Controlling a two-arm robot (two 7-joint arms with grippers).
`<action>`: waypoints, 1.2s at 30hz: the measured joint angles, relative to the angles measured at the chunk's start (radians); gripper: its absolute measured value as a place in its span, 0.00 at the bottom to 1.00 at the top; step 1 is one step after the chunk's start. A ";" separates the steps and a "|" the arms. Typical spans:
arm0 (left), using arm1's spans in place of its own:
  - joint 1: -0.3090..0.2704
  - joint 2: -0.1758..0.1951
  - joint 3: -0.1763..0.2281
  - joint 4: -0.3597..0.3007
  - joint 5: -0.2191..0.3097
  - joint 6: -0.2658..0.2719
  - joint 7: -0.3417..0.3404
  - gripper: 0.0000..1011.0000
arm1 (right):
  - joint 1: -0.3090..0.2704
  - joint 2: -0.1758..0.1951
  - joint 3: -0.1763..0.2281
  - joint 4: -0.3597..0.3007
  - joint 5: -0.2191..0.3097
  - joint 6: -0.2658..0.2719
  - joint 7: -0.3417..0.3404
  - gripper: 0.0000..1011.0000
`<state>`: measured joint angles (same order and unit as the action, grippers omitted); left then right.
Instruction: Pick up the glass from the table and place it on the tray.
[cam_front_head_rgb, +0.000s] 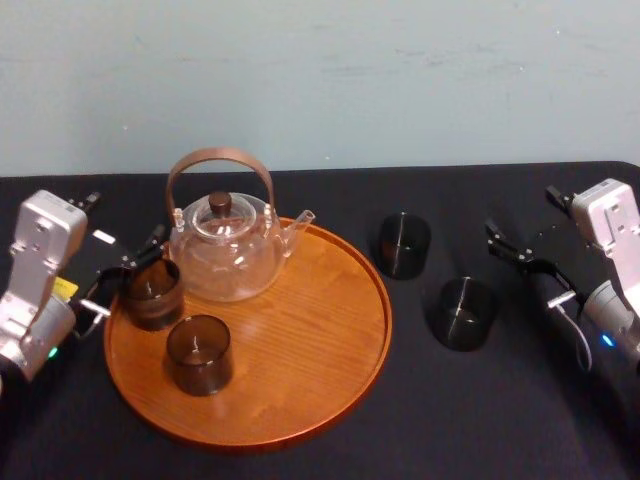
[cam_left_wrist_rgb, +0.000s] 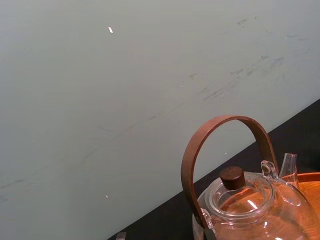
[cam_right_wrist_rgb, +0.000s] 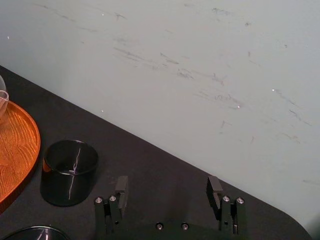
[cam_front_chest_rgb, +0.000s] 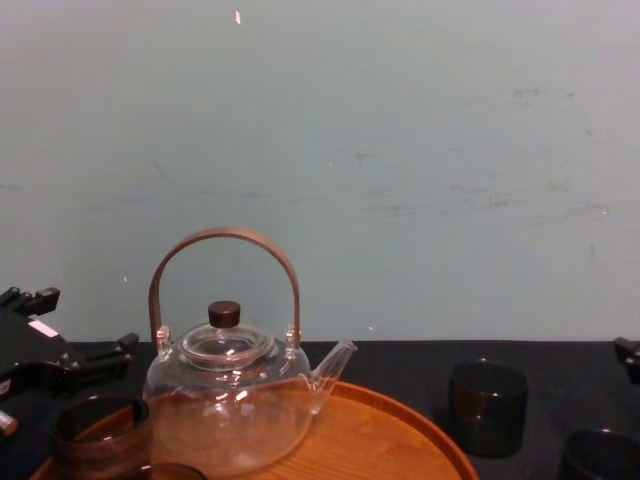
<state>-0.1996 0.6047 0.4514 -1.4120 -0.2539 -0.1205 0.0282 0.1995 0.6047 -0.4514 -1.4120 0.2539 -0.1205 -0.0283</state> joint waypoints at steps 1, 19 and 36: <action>0.000 0.000 0.000 0.000 0.000 0.000 0.000 0.99 | 0.000 0.000 0.000 0.000 0.000 0.000 0.000 0.99; 0.000 0.000 0.000 0.000 0.000 0.000 0.000 0.99 | 0.000 0.000 0.000 0.000 0.000 0.000 0.000 0.99; 0.000 0.000 0.000 0.000 0.000 0.000 0.000 0.99 | 0.000 0.000 0.000 0.000 0.000 0.000 0.000 0.99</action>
<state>-0.1995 0.6046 0.4514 -1.4120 -0.2539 -0.1206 0.0283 0.1995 0.6047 -0.4514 -1.4120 0.2539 -0.1205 -0.0283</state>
